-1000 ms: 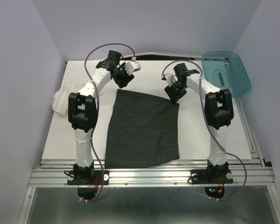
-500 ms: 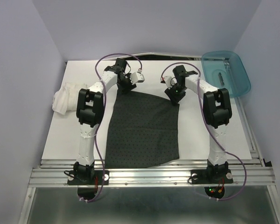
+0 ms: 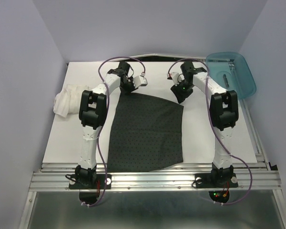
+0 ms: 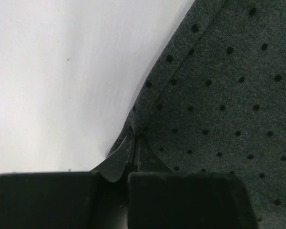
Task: Fold and stack the skirts
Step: Flatten the skirt out, then fold the skirt
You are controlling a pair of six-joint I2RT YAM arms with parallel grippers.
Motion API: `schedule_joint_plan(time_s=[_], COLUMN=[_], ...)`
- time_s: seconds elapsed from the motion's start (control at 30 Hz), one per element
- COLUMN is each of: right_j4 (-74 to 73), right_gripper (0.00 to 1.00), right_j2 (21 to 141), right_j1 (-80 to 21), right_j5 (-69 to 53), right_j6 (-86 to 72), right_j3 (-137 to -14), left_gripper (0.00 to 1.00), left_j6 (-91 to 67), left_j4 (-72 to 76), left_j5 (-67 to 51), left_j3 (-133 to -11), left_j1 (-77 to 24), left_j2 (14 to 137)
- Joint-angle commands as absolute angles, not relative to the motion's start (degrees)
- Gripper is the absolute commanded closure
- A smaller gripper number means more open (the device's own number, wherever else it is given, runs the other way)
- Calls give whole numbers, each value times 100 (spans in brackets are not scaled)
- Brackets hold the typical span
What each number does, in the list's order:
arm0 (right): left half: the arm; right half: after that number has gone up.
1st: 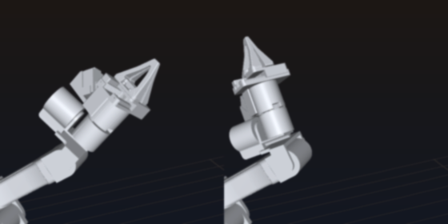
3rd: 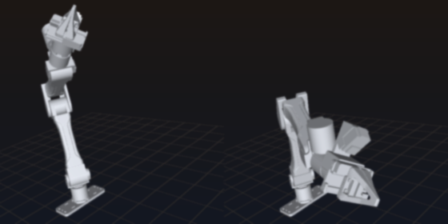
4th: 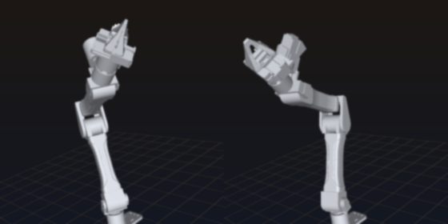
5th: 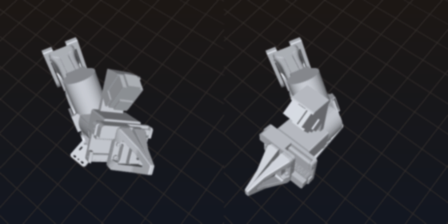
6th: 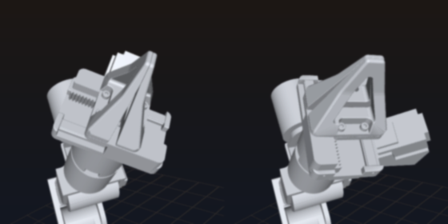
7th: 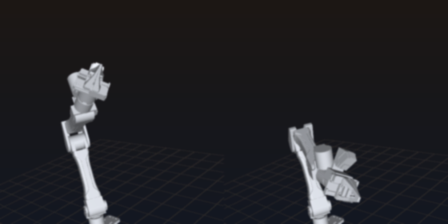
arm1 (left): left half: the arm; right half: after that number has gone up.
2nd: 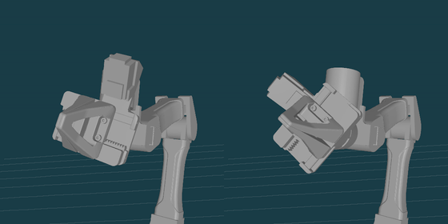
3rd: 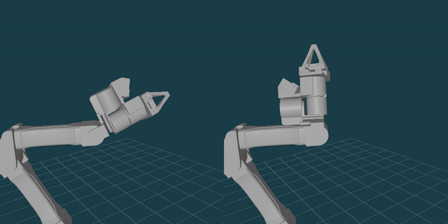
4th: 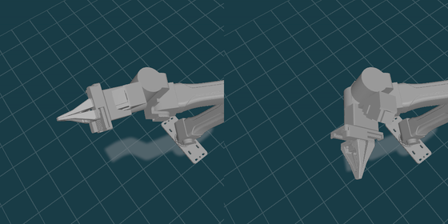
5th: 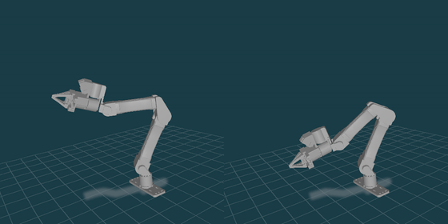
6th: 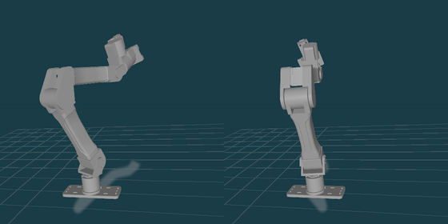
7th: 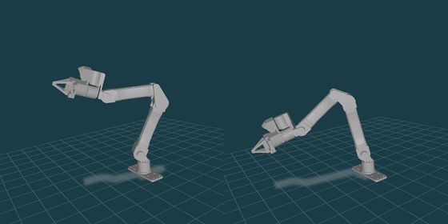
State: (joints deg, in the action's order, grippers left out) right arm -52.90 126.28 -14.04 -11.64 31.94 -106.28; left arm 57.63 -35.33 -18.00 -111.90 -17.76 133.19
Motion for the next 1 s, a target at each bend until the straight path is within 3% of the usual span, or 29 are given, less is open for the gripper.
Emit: schedule_joint_plan(time_s=[0.0, 0.47, 0.53, 0.63, 0.73, 0.97], right_j4=[-5650, -6179, -6153, -6100, -6170, -5829], right_gripper=[48, 48, 52, 68, 97, 99], right_j2=[12542, 13148, 13192, 13227, 13201, 12640], right_j1=[-1230, -1230, -1230, -1230, -1230, -1011], right_j5=[-1520, -2161, -2171, -2048, -1934, -1715], right_j6=[3269, 3419, 3375, 3427, 3463, 3103], right_j3=[-11135, -11144, -11162, -11180, -11267, -12057], left_gripper=[100, 100, 100, 100, 100, 100], left_j6=[5836, 5634, 5599, 5546, 5502, 4923], left_j4=[-3507, -3428, -3410, -3366, -3314, -2971], left_j5=[-1898, -1802, -1784, -1741, -1627, -1555], left_j3=[-11101, -11215, -11215, -11180, -11171, -11635], left_j1=[-1714, -1714, -1714, -1705, -1688, -1416], left_j2=[12736, 12709, 12683, 12587, 12472, 12138])
